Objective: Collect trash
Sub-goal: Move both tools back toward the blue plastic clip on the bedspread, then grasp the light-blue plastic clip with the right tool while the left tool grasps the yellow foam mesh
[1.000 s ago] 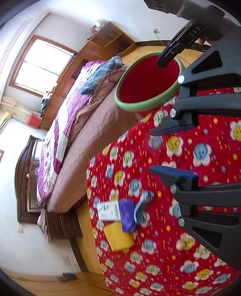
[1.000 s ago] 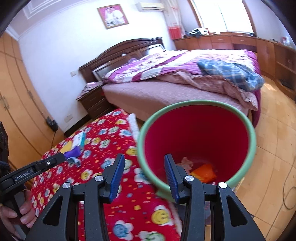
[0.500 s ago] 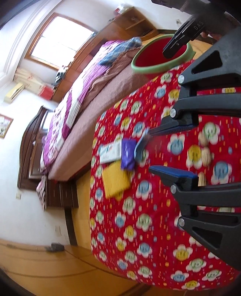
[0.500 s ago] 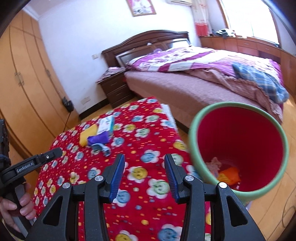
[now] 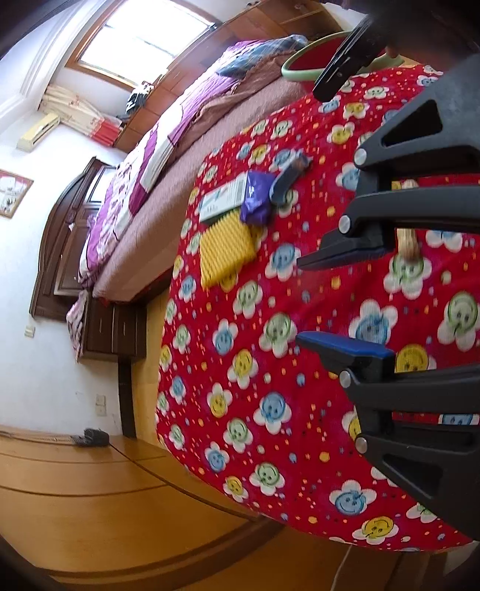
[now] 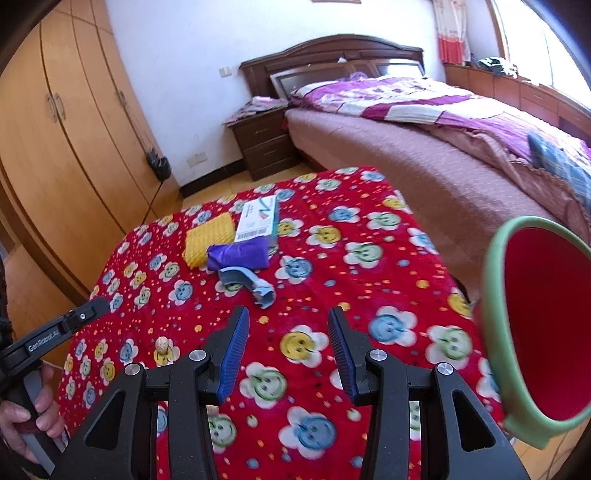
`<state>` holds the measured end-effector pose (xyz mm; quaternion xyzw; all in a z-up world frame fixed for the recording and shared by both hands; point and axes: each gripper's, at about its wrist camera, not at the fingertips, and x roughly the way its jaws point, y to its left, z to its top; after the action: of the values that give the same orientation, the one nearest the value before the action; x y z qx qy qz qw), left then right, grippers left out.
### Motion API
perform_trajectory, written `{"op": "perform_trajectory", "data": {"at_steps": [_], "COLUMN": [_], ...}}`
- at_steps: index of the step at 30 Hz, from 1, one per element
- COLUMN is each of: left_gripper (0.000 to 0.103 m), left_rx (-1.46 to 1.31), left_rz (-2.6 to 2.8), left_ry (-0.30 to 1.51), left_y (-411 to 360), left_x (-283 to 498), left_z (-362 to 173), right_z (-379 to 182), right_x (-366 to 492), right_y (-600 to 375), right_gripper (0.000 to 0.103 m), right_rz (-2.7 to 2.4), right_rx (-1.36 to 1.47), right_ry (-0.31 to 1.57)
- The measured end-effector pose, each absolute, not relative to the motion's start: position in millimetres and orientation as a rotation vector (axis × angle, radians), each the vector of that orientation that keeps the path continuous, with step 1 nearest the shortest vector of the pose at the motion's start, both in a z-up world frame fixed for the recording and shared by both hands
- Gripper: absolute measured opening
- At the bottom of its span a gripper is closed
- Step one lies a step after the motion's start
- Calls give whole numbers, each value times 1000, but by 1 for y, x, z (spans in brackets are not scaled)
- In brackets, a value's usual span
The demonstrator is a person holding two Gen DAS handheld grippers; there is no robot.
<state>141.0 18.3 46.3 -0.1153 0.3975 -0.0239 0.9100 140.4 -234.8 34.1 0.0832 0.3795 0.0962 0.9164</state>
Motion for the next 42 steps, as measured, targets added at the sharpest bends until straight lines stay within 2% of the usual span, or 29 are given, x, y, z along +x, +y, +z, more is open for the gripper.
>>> {"op": "perform_trajectory", "data": {"at_steps": [22, 26, 28, 29, 42], "left_gripper": [35, 39, 41, 41, 44], "left_rx": [-213, -207, -204, -201, -215], "left_rz": [1, -22, -32, -37, -166], "left_ry": [867, 862, 857, 855, 889], "left_y": [47, 43, 40, 38, -9], "left_x": [179, 193, 201, 204, 271], "left_z": [30, 34, 37, 38, 30], "right_z": [-10, -14, -15, -16, 6], "right_x": [216, 220, 220, 219, 193], "right_y": [-196, -184, -179, -178, -231], "right_gripper": [46, 45, 31, 19, 19], "right_rz": [280, 309, 319, 328, 236], "right_rx": [101, 81, 53, 55, 236], "right_ry": [862, 868, 871, 876, 766]}}
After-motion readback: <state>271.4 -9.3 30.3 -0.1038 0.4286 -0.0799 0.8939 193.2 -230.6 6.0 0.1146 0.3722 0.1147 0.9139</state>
